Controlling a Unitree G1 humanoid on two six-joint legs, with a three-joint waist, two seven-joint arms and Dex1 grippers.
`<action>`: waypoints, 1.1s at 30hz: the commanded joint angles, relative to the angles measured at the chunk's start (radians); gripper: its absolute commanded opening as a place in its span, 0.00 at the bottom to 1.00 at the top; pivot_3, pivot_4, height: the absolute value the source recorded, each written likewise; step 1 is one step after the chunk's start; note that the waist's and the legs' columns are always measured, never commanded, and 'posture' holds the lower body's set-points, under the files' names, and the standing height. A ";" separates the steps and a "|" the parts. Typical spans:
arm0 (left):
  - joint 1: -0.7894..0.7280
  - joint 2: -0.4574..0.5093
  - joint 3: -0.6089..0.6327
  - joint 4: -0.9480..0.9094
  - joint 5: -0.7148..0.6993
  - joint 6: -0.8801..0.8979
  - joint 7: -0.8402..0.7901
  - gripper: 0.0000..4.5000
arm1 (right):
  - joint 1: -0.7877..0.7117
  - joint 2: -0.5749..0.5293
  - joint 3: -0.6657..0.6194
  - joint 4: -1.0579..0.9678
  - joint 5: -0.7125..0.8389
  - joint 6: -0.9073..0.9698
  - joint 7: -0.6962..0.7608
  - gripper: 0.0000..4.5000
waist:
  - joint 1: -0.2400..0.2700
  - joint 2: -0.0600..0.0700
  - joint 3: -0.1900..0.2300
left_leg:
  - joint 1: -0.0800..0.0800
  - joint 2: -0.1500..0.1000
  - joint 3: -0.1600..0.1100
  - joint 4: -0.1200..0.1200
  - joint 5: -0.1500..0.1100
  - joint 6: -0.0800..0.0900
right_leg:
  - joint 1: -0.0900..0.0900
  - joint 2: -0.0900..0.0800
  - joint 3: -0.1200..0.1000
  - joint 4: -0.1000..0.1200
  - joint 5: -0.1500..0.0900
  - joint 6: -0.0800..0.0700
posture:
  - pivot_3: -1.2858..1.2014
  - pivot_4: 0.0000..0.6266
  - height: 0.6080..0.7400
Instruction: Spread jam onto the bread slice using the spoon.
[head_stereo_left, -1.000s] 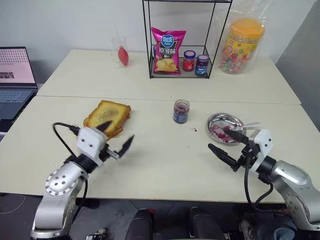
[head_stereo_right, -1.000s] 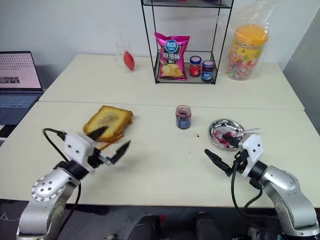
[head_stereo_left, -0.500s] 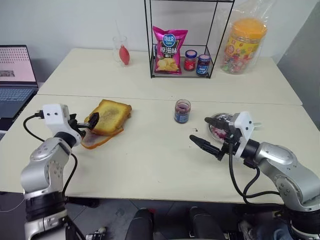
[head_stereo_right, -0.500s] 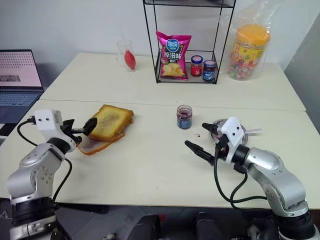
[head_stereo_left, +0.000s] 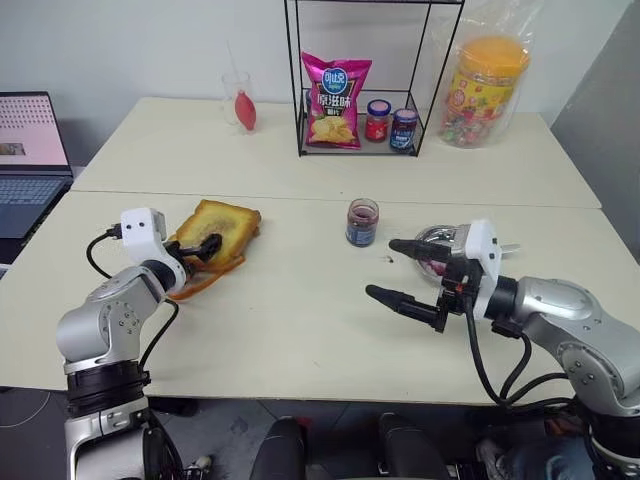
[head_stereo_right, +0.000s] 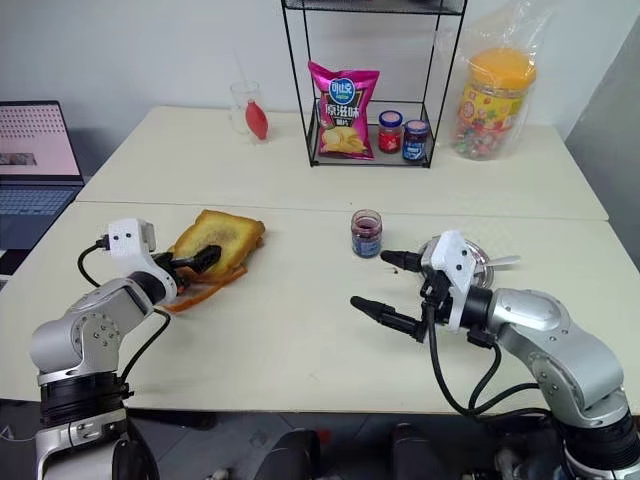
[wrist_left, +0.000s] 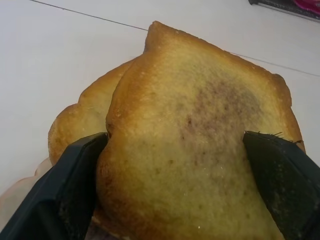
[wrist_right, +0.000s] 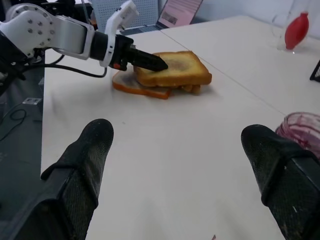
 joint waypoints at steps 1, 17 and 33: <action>-0.027 -0.008 0.027 0.001 -0.022 0.017 0.019 0.80 | -0.040 -0.018 -0.013 -0.015 0.034 -0.002 0.033 1.00 | 0.000 0.000 0.000 | 0.000 0.000 0.000 0.000 0.000 0.000 | 0.000 0.000 0.000 0.000 0.000 0.000 | 0.52 0.24 1.00; -0.020 -0.030 0.056 -0.032 -0.046 0.030 0.038 0.13 | -0.067 -0.030 -0.004 0.016 0.027 -0.011 0.054 1.00 | 0.001 0.000 0.000 | 0.000 0.000 0.000 0.000 0.000 0.000 | 0.000 -0.001 0.000 0.000 0.000 0.000 | 0.52 0.24 1.00; -0.018 -0.055 0.194 -0.149 -0.384 0.179 -0.053 0.00 | -0.051 -0.039 -0.023 0.021 0.015 -0.023 0.042 1.00 | 0.001 -0.002 0.001 | -0.001 -0.001 0.000 0.000 0.000 0.000 | 0.000 -0.001 0.000 -0.001 0.000 0.000 | 0.52 0.24 1.00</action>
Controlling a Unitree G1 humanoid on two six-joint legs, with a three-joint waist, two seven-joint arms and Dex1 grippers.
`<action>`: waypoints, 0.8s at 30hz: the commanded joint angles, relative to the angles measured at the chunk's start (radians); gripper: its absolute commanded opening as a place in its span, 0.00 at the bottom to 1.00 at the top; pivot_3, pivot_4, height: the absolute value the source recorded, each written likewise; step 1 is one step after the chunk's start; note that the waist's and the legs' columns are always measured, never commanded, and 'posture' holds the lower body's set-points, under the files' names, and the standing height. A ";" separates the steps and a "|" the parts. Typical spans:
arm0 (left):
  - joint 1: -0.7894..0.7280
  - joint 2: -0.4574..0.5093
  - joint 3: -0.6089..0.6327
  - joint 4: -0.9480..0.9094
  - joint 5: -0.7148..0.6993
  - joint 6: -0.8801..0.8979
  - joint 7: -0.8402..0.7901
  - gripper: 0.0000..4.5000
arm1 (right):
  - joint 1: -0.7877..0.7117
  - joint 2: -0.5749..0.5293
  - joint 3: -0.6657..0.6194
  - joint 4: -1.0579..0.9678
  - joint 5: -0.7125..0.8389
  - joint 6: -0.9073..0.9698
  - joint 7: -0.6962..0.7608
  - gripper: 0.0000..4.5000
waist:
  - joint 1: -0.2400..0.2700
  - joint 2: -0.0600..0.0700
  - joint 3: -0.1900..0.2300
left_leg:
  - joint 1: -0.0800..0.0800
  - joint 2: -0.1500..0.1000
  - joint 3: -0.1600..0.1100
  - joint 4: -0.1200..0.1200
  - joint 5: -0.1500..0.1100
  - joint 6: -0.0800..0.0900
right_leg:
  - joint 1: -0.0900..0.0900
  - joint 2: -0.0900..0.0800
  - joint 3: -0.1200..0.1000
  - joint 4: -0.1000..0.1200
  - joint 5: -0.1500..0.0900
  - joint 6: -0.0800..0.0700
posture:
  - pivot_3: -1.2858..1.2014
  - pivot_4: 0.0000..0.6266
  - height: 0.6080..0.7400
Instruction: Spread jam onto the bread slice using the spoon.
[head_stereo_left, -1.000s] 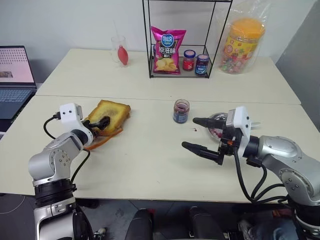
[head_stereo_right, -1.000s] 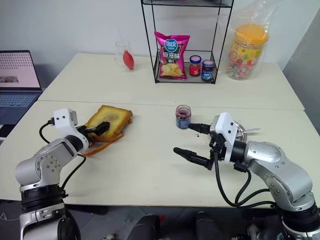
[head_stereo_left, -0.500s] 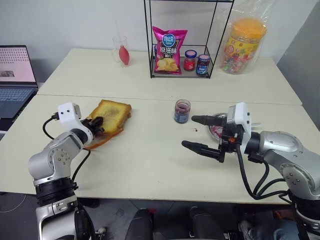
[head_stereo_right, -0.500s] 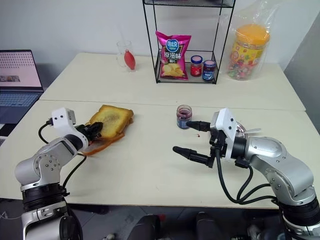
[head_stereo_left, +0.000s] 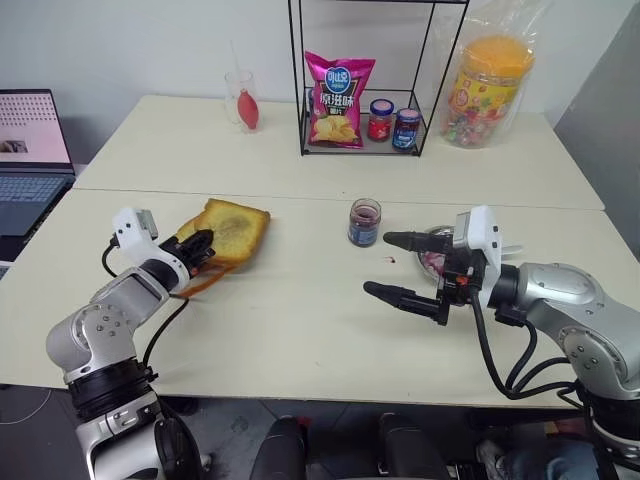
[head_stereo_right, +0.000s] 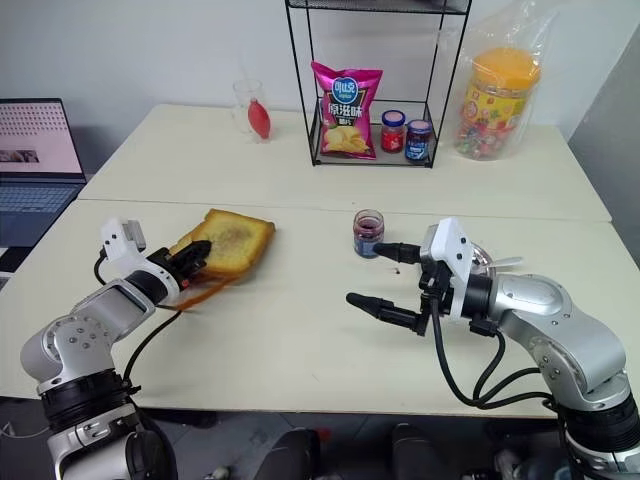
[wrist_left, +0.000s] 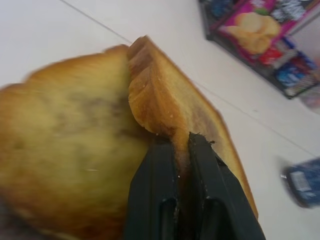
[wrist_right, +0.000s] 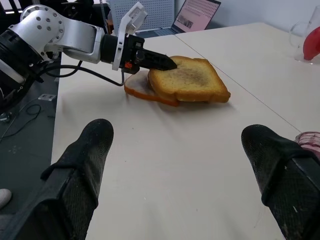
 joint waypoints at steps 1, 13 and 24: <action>0.001 0.038 0.027 -0.078 -0.111 0.037 -0.056 0.00 | -0.005 -0.018 -0.036 -0.017 -0.001 -0.017 0.001 1.00 | -0.001 0.000 0.000 | 0.000 0.000 0.000 0.000 0.000 0.000 | 0.000 0.000 0.000 0.000 0.000 0.000 | 0.52 0.24 1.00; 0.118 0.123 -0.103 -0.218 -0.402 0.242 -0.260 0.00 | 0.062 -0.094 -0.136 -0.056 0.050 0.032 -0.006 1.00 | 0.003 -0.001 0.001 | 0.000 0.000 0.000 -0.001 0.000 0.000 | 0.000 0.000 0.000 -0.001 -0.001 -0.001 | 0.52 0.24 1.00; 0.214 0.041 -0.462 -0.202 -0.101 -0.039 -0.318 0.00 | 0.108 -0.126 -0.148 -0.100 0.070 0.061 -0.021 1.00 | 0.002 -0.001 0.001 | -0.001 0.000 0.001 -0.001 0.000 0.000 | -0.001 0.000 0.001 -0.002 -0.001 -0.002 | 0.52 0.24 1.00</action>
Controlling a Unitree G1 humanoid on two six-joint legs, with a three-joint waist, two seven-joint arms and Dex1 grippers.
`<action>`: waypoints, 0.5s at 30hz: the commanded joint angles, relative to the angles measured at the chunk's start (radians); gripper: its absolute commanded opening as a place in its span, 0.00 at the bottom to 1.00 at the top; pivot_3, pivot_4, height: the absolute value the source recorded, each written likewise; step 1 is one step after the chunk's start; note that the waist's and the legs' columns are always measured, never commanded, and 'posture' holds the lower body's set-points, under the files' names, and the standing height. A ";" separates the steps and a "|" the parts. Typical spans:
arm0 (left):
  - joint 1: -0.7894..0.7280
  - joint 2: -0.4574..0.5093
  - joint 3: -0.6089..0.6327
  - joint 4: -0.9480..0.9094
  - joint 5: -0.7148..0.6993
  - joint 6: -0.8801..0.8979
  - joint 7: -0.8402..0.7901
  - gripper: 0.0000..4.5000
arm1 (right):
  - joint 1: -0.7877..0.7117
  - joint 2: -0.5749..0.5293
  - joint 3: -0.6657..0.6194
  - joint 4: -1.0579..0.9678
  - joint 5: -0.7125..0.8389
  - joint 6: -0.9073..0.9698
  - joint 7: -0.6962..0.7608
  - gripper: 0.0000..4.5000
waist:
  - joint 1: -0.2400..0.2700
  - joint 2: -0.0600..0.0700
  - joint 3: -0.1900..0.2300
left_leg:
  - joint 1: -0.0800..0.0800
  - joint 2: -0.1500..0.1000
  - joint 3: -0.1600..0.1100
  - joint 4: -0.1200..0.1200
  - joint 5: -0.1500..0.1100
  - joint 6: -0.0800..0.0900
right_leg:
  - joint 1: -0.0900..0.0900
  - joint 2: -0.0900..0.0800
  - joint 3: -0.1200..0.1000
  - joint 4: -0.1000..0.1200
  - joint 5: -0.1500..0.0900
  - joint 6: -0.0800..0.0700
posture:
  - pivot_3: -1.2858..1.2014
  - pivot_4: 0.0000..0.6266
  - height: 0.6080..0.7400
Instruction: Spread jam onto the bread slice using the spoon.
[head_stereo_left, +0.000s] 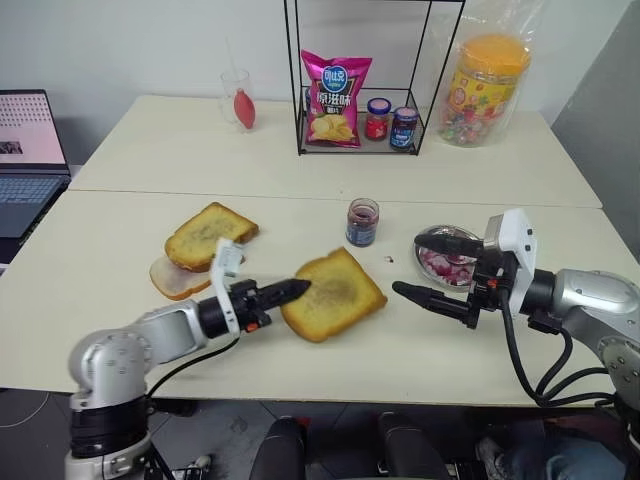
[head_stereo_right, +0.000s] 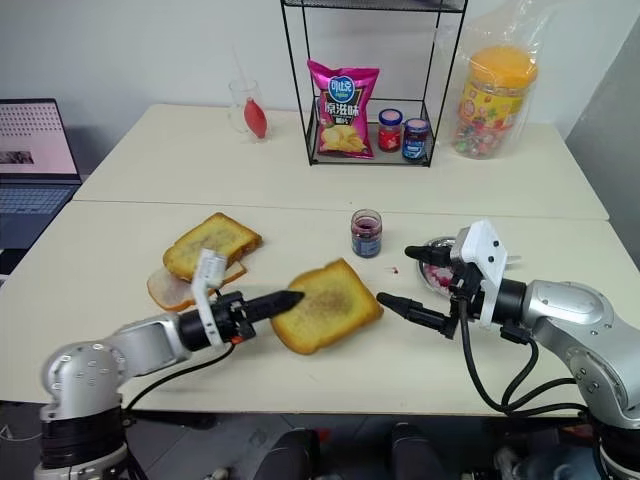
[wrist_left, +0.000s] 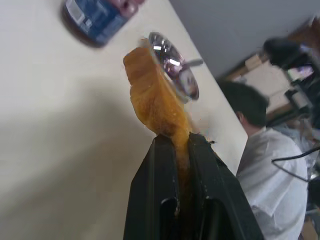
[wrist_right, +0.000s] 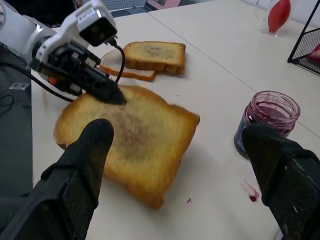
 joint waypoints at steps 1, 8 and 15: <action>0.003 -0.032 -0.101 0.044 0.152 -0.164 -0.023 0.00 | 0.009 -0.022 -0.013 -0.052 0.019 0.004 0.001 1.00 | 0.001 0.000 0.000 | 0.000 0.000 0.000 0.000 0.000 0.000 | 0.000 0.000 0.000 0.000 0.000 -0.001 | 0.52 0.24 1.00; 0.005 -0.069 -0.196 0.083 0.291 -0.296 -0.034 0.00 | 0.059 -0.055 -0.011 -0.075 0.022 0.014 0.028 1.00 | 0.001 0.000 0.000 | -0.003 0.000 0.000 0.000 0.000 0.000 | -0.001 0.000 0.001 -0.003 0.001 0.001 | 0.52 0.24 1.00; 0.030 -0.079 -0.217 0.053 0.350 -0.331 -0.028 0.00 | 0.117 -0.071 0.000 -0.067 -0.013 -0.031 0.070 1.00 | 0.000 0.000 0.000 | -0.004 -0.001 0.000 0.000 0.000 0.000 | -0.001 0.000 0.000 -0.004 0.001 0.002 | 0.52 0.24 1.00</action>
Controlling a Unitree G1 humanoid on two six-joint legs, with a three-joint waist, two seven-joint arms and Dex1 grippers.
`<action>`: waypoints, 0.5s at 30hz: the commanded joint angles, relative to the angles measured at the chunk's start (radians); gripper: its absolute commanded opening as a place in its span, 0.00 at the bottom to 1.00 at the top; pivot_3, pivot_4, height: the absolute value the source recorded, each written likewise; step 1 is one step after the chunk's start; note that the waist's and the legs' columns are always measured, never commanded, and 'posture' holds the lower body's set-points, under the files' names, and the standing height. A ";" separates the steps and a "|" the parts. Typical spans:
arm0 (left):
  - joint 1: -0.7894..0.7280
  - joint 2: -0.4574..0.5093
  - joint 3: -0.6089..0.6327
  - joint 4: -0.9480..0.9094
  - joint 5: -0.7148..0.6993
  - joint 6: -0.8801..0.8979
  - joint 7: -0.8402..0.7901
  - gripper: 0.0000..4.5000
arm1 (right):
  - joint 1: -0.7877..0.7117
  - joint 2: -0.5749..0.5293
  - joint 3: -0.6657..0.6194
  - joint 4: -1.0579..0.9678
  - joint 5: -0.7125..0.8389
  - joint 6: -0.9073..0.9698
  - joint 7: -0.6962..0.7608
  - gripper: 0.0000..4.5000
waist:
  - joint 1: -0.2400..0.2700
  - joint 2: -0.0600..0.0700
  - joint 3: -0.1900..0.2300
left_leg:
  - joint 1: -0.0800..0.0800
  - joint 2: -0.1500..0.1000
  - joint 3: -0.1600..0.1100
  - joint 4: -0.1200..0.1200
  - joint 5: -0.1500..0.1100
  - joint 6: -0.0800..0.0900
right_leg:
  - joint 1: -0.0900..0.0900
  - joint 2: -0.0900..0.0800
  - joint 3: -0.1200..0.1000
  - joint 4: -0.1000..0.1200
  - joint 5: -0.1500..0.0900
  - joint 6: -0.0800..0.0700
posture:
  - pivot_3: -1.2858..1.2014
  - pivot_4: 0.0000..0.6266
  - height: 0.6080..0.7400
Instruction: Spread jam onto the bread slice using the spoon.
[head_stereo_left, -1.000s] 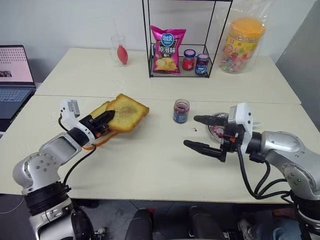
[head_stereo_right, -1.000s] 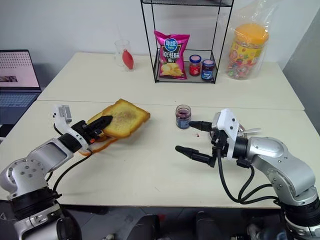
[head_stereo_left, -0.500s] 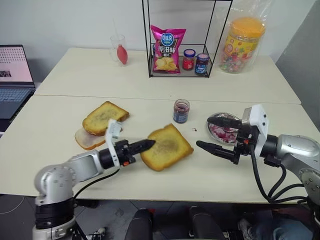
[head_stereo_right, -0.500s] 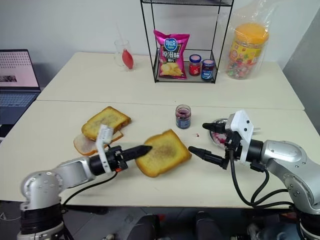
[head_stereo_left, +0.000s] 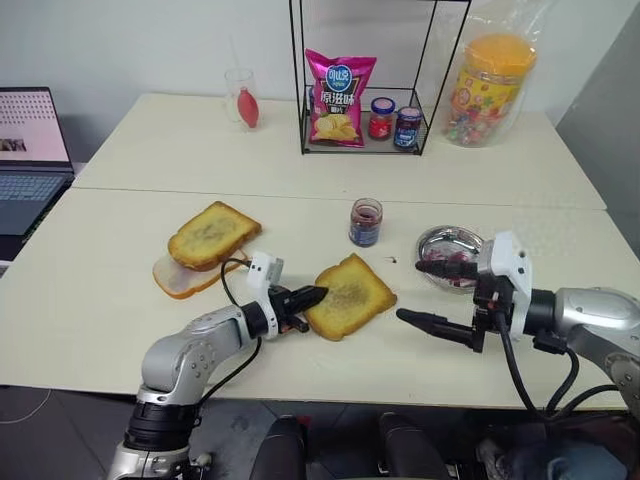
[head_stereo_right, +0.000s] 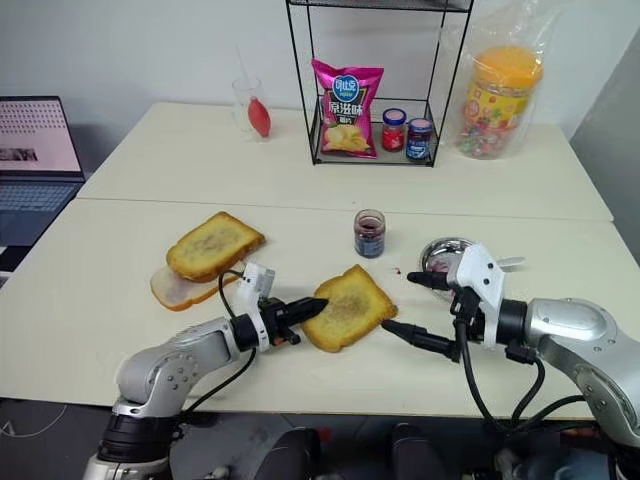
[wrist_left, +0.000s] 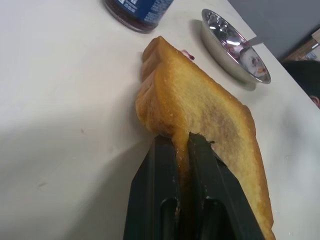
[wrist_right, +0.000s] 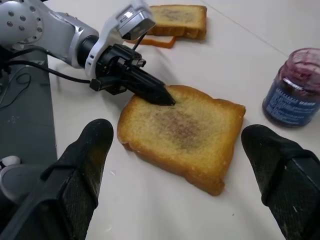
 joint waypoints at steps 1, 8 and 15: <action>0.013 -0.007 -0.006 -0.040 0.017 -0.020 0.002 0.00 | 0.006 -0.011 -0.004 -0.025 -0.010 -0.037 0.018 1.00 | -0.001 0.000 0.000 | 0.000 0.000 0.000 0.000 0.000 0.000 | 0.000 0.000 0.000 0.000 0.000 0.000 | 0.52 0.24 1.00; 0.041 0.039 -0.019 -0.066 0.133 -0.118 0.002 0.42 | 0.026 -0.012 0.002 -0.026 -0.024 -0.058 0.026 1.00 | -0.001 0.000 0.000 | 0.000 0.000 0.000 0.000 0.000 0.000 | 0.000 0.000 0.000 -0.001 0.000 0.000 | 0.52 0.24 1.00; 0.107 0.115 0.001 -0.107 0.264 -0.257 0.005 0.69 | 0.047 -0.014 0.009 -0.021 -0.067 -0.084 0.018 1.00 | -0.001 0.000 0.000 | 0.000 0.000 0.000 0.000 0.000 0.000 | 0.000 0.000 0.000 -0.002 0.000 0.001 | 0.52 0.24 1.00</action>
